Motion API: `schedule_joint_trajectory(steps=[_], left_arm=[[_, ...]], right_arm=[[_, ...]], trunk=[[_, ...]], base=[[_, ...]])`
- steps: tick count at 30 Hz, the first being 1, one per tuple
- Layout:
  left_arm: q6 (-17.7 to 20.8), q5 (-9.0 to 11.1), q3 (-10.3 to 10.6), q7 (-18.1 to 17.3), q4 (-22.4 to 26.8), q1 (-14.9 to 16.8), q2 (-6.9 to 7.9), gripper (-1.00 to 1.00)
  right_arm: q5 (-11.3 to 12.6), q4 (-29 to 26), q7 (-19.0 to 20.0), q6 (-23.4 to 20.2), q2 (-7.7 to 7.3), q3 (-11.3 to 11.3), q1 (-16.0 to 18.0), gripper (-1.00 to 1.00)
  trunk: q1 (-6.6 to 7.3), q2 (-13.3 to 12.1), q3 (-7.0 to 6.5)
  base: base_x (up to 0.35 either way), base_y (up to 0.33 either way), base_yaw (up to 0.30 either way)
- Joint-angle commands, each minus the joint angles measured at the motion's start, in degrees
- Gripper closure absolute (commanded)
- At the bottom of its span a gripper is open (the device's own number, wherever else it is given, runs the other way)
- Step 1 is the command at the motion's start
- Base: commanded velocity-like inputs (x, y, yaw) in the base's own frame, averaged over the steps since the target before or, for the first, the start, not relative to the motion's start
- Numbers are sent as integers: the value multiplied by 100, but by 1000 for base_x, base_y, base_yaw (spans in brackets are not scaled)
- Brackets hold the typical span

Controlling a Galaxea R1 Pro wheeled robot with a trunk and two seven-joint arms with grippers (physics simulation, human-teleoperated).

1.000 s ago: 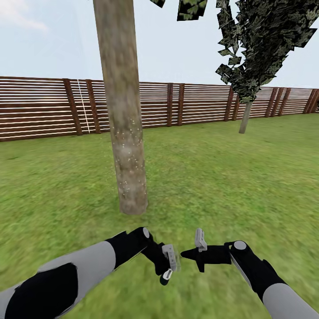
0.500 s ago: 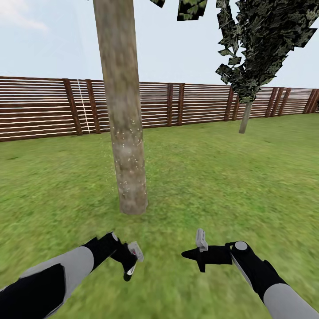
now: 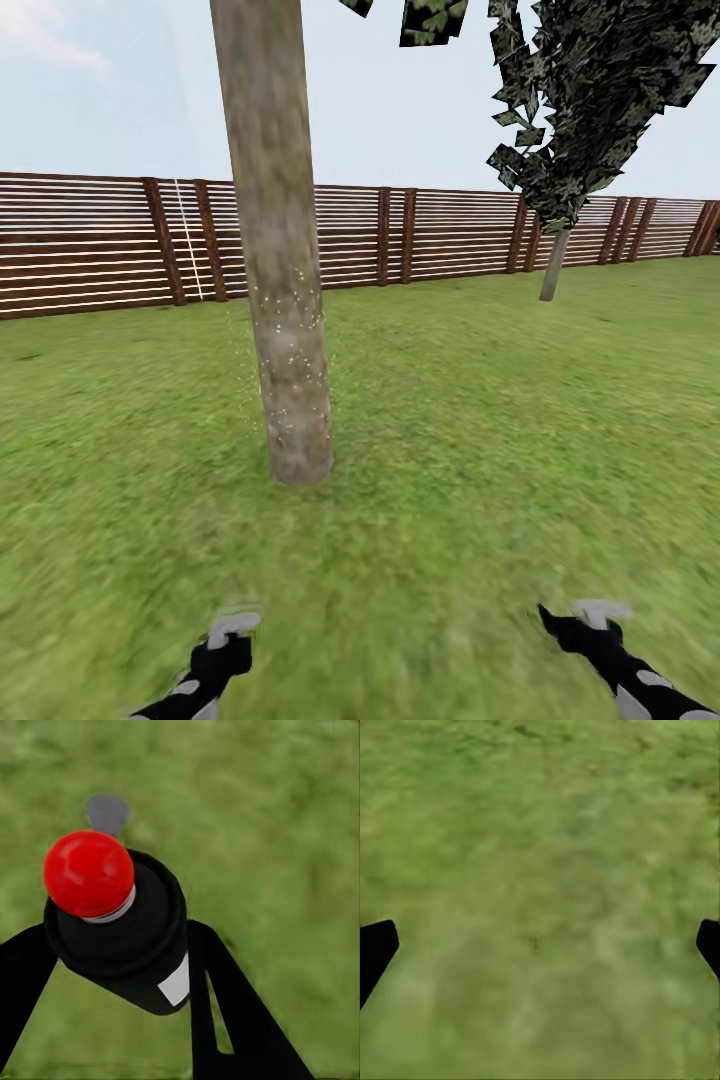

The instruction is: In the garden, pick up the pesticide atomizer on the floor and spray pesticide onto both trees until each tree trunk is fully covered.

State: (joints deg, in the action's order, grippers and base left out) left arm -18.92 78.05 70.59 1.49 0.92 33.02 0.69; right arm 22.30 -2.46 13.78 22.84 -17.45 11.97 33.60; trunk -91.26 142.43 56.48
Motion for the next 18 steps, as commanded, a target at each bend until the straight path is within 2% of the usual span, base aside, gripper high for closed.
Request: schedule_joint_trajectory(steps=[1, 2, 3, 4, 5, 7, 9, 11, 18], left_arm=[[-149, 270, 72, 120, 13, -125, 1, 100], [-217, 461, 72, 367, 9, -221, 4, 100], [-257, 596, 73, 687, 8, -321, 7, 100], [-281, 687, 74, 997, 11, -463, 9, 100], [-299, 733, 75, 1158, 16, -573, 10, 100], [-313, 762, 75, 1258, 19, -643, 5, 100], [-320, 813, 70, 1309, 21, -679, 2, 100], [-322, 843, 69, 1323, 22, -688, -3, 100], [-323, 857, 77, 1327, 22, -692, -5, 100]], right_arm=[[231, 13, -503, 358, 11, 51, -13, -100], [356, 20, -1047, 586, 29, 55, -22, -100], [428, 25, -1411, 706, 39, 57, -35, -100], [465, 30, -1599, 766, 54, 60, -62, -100], [480, 28, -1684, 796, 64, 68, -76, -100], [484, 27, -1737, 813, 131, 88, -86, -100], [484, 26, -1764, 821, 360, 93, -91, -100], [485, 26, -1771, 820, 496, 94, -92, -100], [486, 27, -1773, 819, 595, 101, -91, -100]], trunk=[[2, 2, 4], [2, 2, 4], [2, 2, 4], [2, 2, 4], [2, 2, 4], [2, 2, 4], [2, 2, 4], [2, 2, 4], [2, 2, 4]], base=[[0, 0, 0], [0, 0, 0], [0, 0, 0], [0, 0, 0], [0, 0, 0], [0, 0, 0], [0, 0, 0], [0, 0, 0], [0, 0, 0]])
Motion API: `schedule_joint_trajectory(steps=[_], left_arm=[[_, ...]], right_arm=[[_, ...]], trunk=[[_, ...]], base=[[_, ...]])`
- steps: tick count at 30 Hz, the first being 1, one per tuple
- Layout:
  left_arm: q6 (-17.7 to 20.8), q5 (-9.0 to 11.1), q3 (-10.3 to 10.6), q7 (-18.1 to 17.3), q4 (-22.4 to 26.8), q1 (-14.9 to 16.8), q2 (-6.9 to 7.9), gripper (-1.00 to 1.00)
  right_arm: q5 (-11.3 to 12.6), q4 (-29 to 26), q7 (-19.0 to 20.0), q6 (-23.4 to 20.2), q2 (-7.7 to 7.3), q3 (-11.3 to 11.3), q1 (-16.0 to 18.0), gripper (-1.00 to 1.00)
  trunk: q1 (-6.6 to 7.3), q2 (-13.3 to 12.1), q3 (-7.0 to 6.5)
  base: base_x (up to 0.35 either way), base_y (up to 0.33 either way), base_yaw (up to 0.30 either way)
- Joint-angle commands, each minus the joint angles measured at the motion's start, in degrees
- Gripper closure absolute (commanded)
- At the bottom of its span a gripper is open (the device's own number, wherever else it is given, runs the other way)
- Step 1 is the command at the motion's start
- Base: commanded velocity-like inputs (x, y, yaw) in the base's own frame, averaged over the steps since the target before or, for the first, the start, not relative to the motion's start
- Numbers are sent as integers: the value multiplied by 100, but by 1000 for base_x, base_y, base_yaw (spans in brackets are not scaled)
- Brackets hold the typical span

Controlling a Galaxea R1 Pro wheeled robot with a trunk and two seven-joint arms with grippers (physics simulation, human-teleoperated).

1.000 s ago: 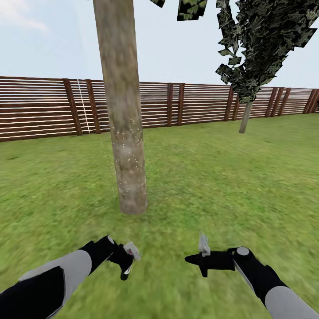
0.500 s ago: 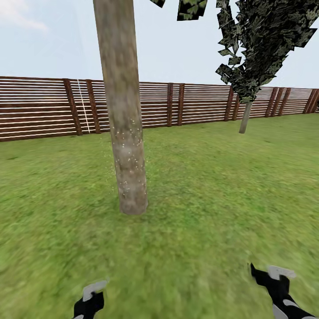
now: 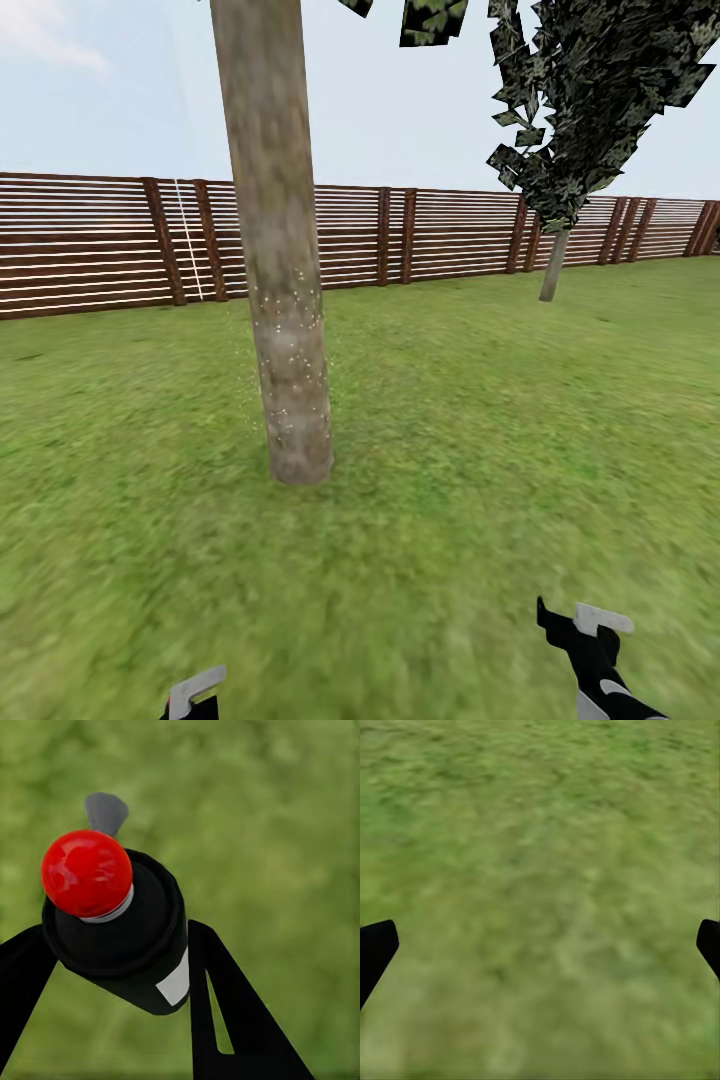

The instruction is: In the garden, pick up the pesticide atomizer on the floor and spray pesticide onto both trees until each tree trunk is fully covered.

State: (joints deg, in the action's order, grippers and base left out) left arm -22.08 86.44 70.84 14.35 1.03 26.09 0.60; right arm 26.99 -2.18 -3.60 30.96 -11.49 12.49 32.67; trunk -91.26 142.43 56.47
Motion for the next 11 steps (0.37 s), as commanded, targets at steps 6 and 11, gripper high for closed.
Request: schedule_joint_trajectory(steps=[6, 11], left_arm=[[-7, 18, 53, 41, 11, 1, 3, 100], [-7, 13, 53, 41, 19, 1, -7, 100]], right_arm=[[9, -6, -32, 7, 4, 53, 3, -100], [-1, -7, -32, -26, 708, 47, 0, -100]], trunk=[[1, 2, 5], [1, 2, 5]], base=[[0, 0, 0], [0, 0, 0]])
